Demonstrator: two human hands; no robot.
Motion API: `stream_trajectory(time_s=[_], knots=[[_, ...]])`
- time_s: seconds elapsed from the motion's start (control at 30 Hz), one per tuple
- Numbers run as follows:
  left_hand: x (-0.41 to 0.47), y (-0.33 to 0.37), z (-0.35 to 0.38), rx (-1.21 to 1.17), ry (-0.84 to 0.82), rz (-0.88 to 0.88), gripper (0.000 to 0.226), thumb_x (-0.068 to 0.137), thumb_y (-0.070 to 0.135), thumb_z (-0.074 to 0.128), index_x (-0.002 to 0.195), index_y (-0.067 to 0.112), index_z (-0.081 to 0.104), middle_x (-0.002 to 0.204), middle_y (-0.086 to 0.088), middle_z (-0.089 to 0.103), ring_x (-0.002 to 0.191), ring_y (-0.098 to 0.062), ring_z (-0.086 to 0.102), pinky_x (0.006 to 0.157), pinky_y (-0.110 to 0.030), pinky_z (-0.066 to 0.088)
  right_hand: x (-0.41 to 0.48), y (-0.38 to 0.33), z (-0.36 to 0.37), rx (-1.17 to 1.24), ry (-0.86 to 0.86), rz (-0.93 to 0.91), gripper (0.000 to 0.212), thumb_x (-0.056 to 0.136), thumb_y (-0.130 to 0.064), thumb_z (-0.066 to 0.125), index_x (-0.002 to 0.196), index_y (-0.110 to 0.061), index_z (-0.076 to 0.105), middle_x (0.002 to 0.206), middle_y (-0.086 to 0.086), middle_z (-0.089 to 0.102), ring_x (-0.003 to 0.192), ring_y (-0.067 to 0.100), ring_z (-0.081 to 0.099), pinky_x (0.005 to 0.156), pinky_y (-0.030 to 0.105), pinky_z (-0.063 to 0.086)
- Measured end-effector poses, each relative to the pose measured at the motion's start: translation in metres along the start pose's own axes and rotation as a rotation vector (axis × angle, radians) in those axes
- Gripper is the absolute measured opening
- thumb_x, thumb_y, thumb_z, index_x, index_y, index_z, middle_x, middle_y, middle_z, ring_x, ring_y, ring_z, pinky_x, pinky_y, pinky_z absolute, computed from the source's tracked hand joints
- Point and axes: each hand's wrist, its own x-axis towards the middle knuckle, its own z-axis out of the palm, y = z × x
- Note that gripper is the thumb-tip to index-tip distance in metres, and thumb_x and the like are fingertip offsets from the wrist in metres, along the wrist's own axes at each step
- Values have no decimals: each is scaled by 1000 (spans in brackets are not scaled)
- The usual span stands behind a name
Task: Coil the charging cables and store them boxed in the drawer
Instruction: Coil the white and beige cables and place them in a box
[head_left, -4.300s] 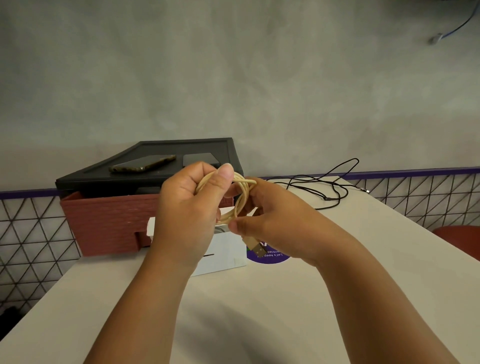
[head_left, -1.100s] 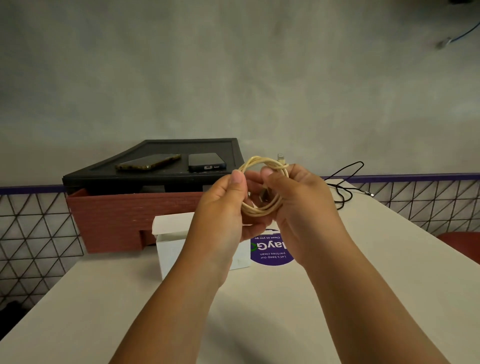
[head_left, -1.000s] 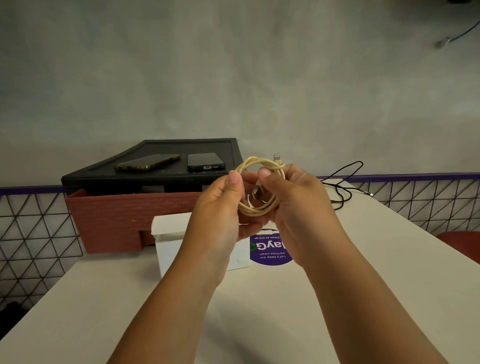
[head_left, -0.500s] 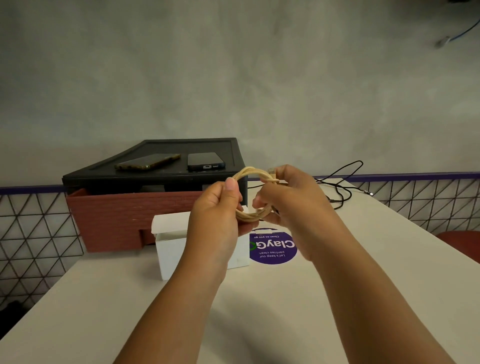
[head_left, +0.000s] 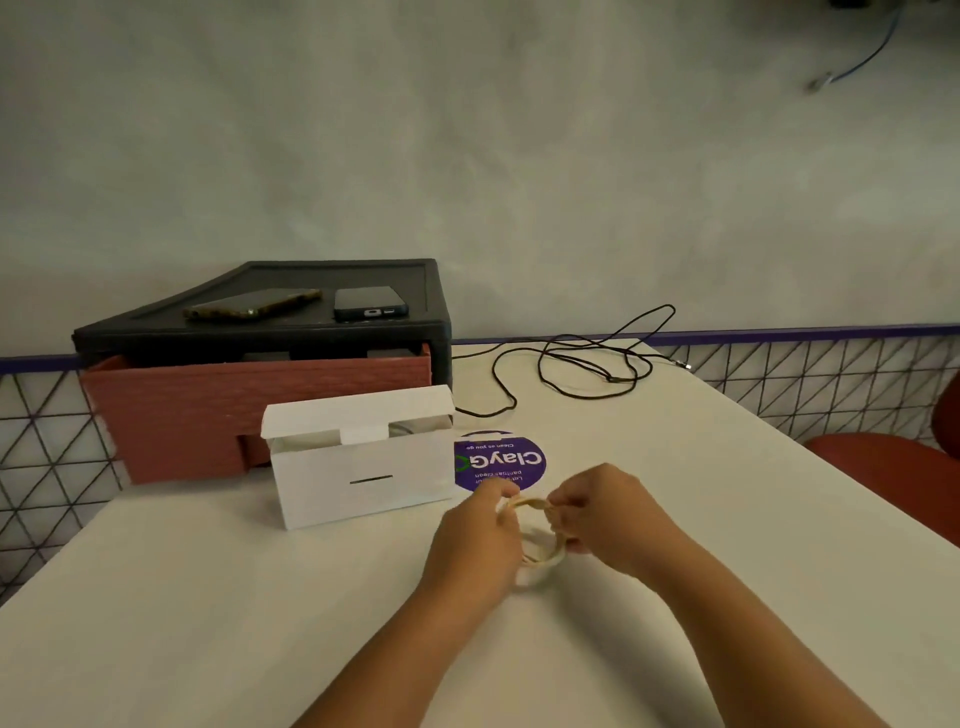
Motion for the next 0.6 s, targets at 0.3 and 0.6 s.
stream_trajectory(time_s=[0.3, 0.6], knots=[[-18, -22, 13, 654, -207, 235, 75, 85, 67, 7, 143, 26, 32, 148, 8, 32, 134, -14, 27, 104, -33, 24, -14, 32, 13, 5, 75, -104, 16, 87, -10, 59, 94, -12, 73, 80, -5, 64, 75, 11, 59, 65, 12, 45], [-28, -26, 6, 612, -292, 144, 60, 95, 58, 20, 149, 34, 9, 158, 13, 6, 145, -14, -1, 116, -42, -1, -9, 46, 19, -150, 81, -45, 24, 93, -37, 46, 87, -32, 68, 104, -5, 60, 101, 18, 52, 91, 34, 40]])
